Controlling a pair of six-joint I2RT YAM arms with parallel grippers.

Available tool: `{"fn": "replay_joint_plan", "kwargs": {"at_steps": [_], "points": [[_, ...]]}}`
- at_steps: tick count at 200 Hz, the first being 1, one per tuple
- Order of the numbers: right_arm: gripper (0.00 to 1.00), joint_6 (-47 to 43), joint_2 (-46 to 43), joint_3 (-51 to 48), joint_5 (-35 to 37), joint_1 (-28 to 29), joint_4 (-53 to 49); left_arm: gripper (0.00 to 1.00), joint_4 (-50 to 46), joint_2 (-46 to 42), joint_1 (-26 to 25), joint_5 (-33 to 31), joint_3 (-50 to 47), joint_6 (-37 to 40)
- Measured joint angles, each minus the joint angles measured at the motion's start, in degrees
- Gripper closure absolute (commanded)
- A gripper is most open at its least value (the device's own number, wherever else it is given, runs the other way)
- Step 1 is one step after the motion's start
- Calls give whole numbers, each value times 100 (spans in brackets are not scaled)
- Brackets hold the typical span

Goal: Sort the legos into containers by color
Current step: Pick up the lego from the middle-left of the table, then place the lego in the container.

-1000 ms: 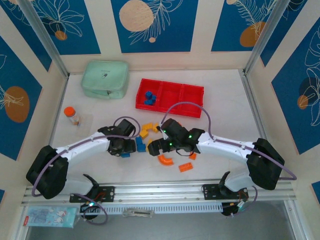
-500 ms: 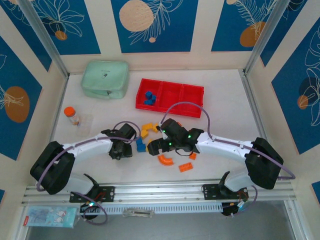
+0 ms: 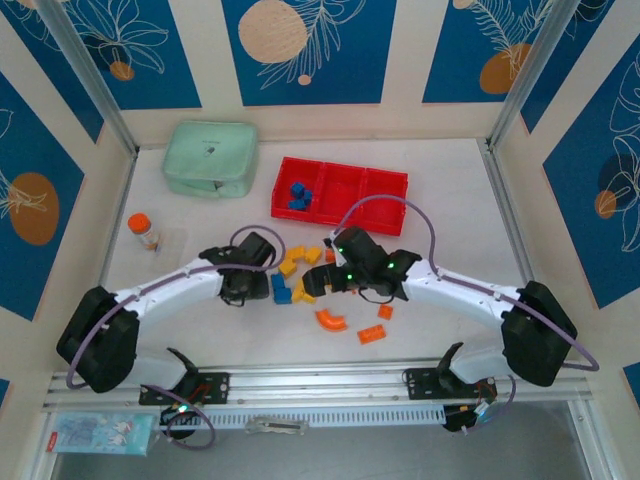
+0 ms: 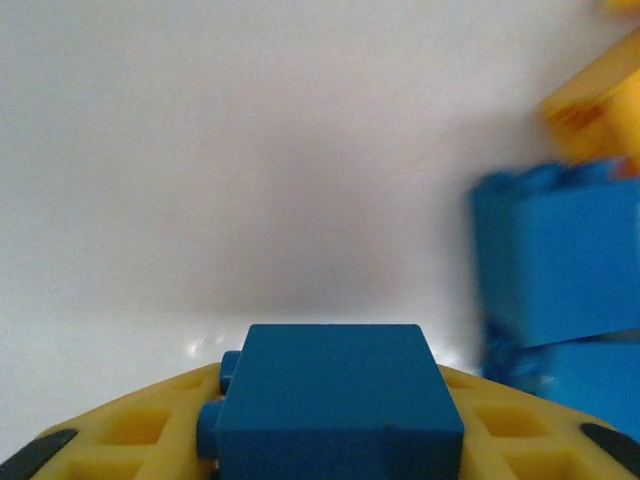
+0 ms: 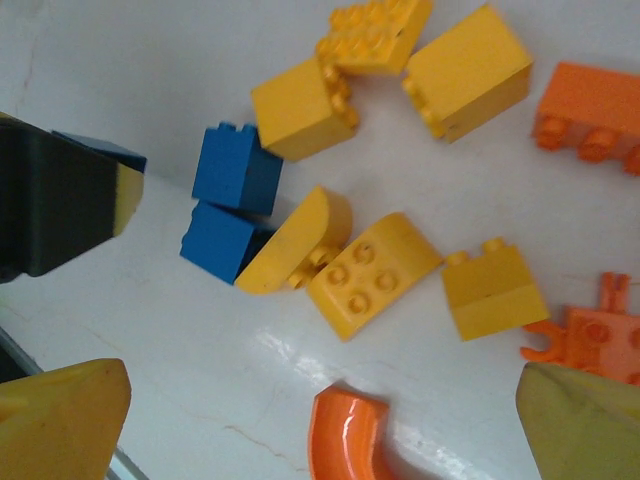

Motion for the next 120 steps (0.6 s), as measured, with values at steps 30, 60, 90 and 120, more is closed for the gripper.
{"fn": "replay_joint_plan", "kwargs": {"at_steps": [30, 60, 90, 120], "points": [[1, -98, -79, 57, -59, -452, -125, 64, -28, 229, 17, -267, 1049, 420], [1, -195, -79, 229, -105, -922, -273, 65, 26, 1029, 136, -376, 2229, 850], [1, -284, -74, 457, -125, -1303, -328, 66, 138, 1993, 313, -424, 3316, 1204], [1, -369, 24, 706, -170, -1641, -321, 66, 238, 2953, 616, -313, 4406, 1344]]}}
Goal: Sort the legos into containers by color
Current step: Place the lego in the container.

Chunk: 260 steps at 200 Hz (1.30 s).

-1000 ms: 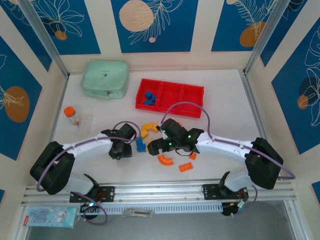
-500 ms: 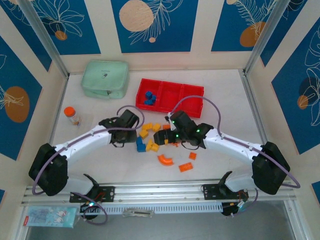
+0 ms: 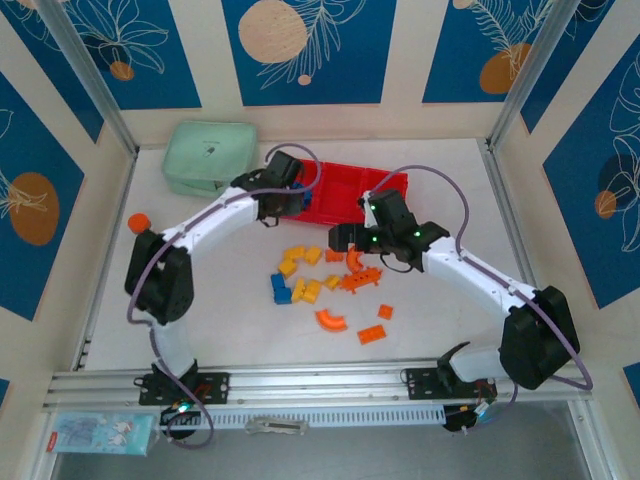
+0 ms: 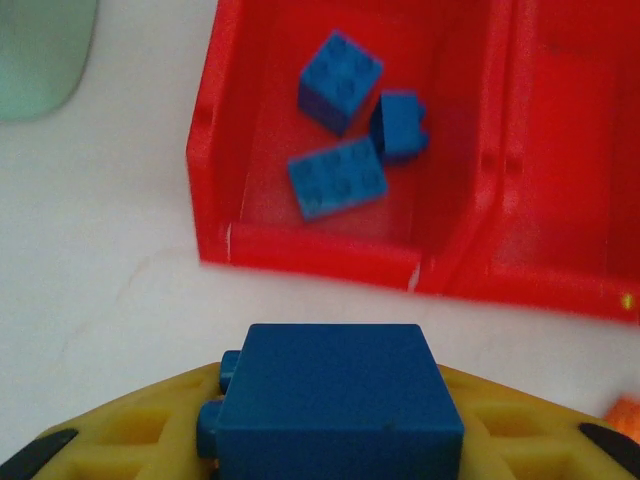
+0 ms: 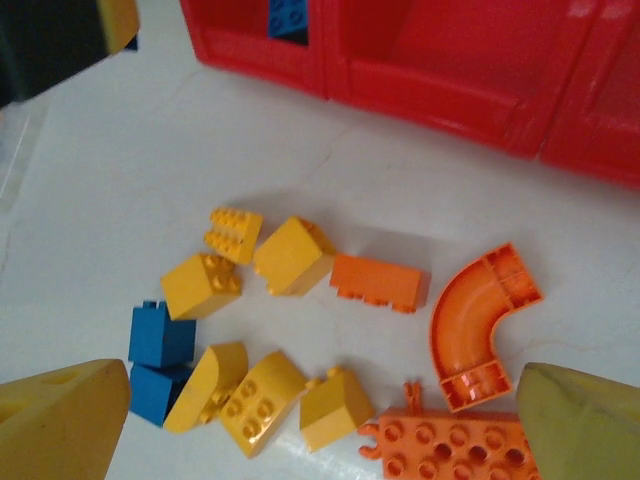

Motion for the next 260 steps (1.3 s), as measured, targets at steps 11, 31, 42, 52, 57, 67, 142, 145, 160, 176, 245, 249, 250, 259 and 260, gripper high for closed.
{"fn": "replay_joint_plan", "kwargs": {"at_steps": [11, 31, 42, 52, 57, 67, 142, 145, 160, 176, 245, 249, 250, 259, 260], "points": [[1, -31, 61, 50, -17, -90, -2, 66, 22, 361, 94, 11, 420, 28], [1, -85, 192, 98, -42, -232, 0, 66, 26, 962, 223, 9, 1152, 76], [1, -127, 258, 122, -76, -297, -9, 66, 20, 1270, 278, 9, 1543, 116], [1, -149, 308, 144, -103, -343, -22, 66, 2, 1541, 321, 7, 1880, 149], [1, -157, 323, 164, -107, -363, -35, 66, 9, 1687, 341, 7, 2046, 164], [1, -173, 345, 192, -131, -396, -46, 66, -33, 1950, 369, 0, 2387, 212], [1, -278, 544, 496, -295, -452, -33, 53, -249, 3053, 428, -59, 3738, 479], [1, -278, 546, 496, -302, -452, -35, 52, -254, 3053, 431, -59, 3740, 494], [1, -289, 557, 496, -330, -452, -42, 51, -282, 3053, 431, -59, 3748, 522], [1, -321, 555, 511, -358, -452, -44, 47, -304, 3053, 431, -55, 3748, 570], [1, -417, 433, 540, -450, -452, -245, 40, -496, 3023, 431, -31, 4000, 599], [1, -426, 420, 540, -457, -452, -271, 39, -518, 3016, 431, -15, 4000, 592], [1, -426, 415, 540, -457, -452, -275, 40, -527, 3014, 431, -11, 4000, 590], [1, -433, 374, 540, -470, -452, -319, 39, -597, 2975, 431, 37, 3985, 581], [1, -433, 367, 540, -470, -452, -321, 39, -601, 2970, 431, 44, 3978, 581]]}}
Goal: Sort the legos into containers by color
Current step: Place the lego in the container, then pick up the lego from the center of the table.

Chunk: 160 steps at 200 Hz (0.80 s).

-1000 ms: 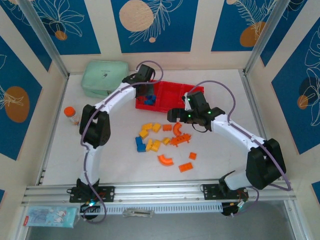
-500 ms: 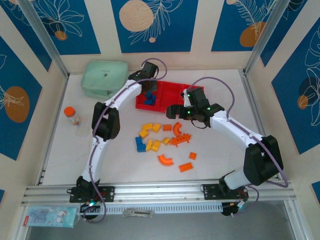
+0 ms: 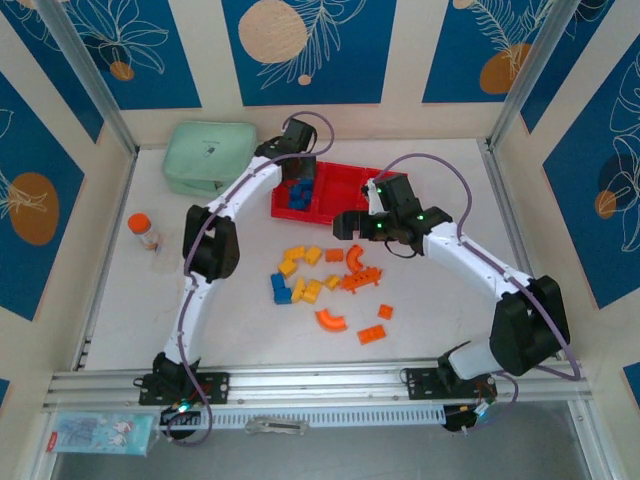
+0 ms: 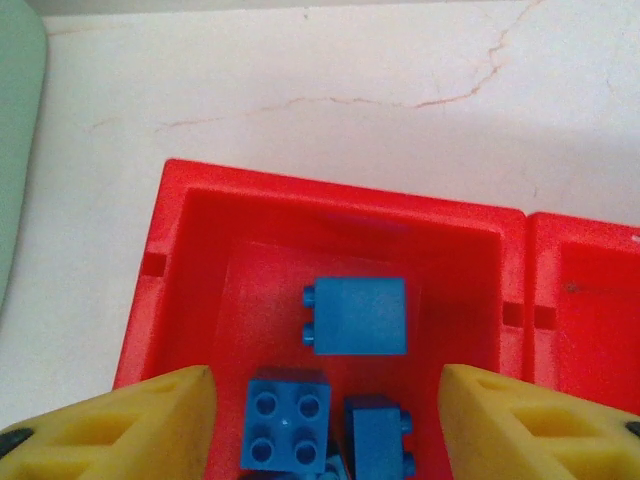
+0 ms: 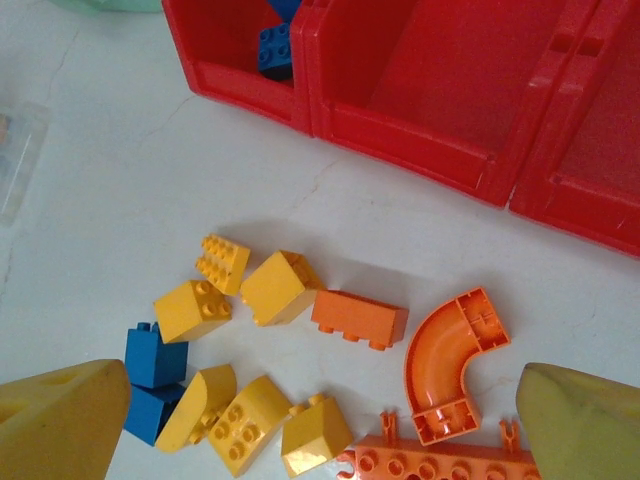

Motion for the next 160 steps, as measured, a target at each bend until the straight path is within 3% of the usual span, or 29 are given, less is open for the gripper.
{"fn": "replay_joint_plan", "kwargs": {"at_steps": [29, 103, 160], "points": [[1, 2, -166, -26, -22, 11, -109, 37, -46, -625, -15, 282, -835, -66], [1, 129, -319, -490, -37, 531, -240, 35, 485, -4081, -407, 693, -5082, -608], [1, 404, -308, -807, 214, 1471, -219, 33, 551, -4924, -944, 826, -7106, -1246]]}}
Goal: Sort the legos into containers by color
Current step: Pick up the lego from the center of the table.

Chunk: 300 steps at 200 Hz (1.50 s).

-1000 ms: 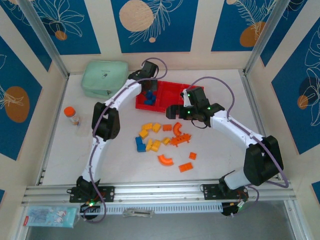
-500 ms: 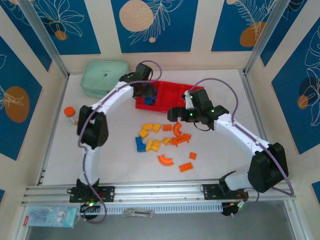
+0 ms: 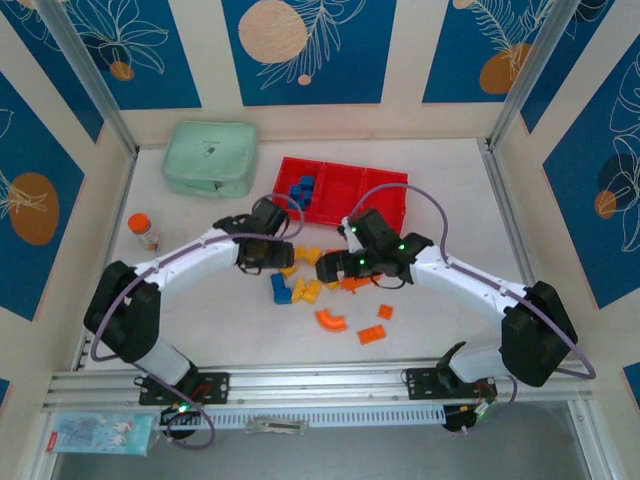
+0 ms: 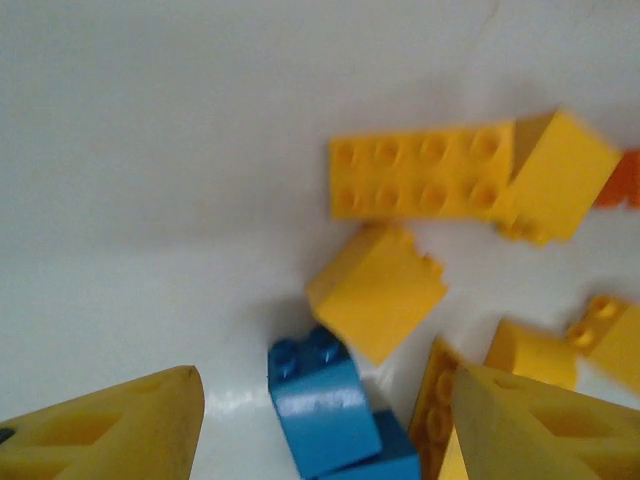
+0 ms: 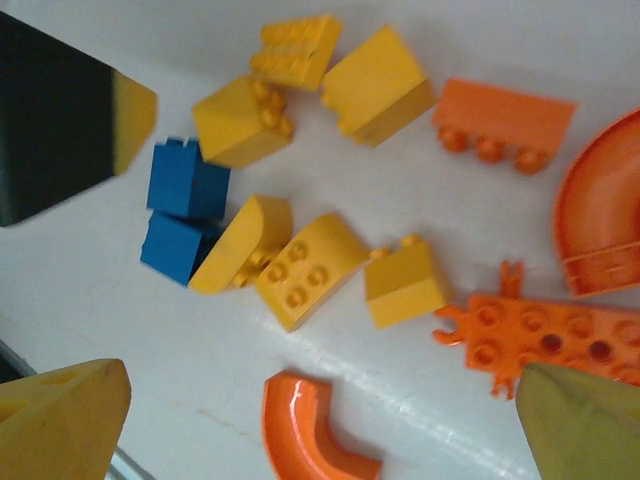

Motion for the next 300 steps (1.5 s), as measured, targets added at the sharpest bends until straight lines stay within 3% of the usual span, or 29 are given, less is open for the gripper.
{"fn": "replay_joint_plan", "kwargs": {"at_steps": [35, 97, 228, 300], "points": [[1, 175, 7, -136, 116, 184, 138, 32, 61, -162, -286, 2, -507, -380], [1, 234, -9, -219, 243, 170, 181, 34, 522, 199, -326, -22, -680, -695], [1, 232, -11, -227, 234, 26, 291, 65, 918, 496, -328, -286, -879, -1005], [1, 221, -184, -227, 81, -291, 295, 70, 566, 107, -330, -625, -802, -909]]}}
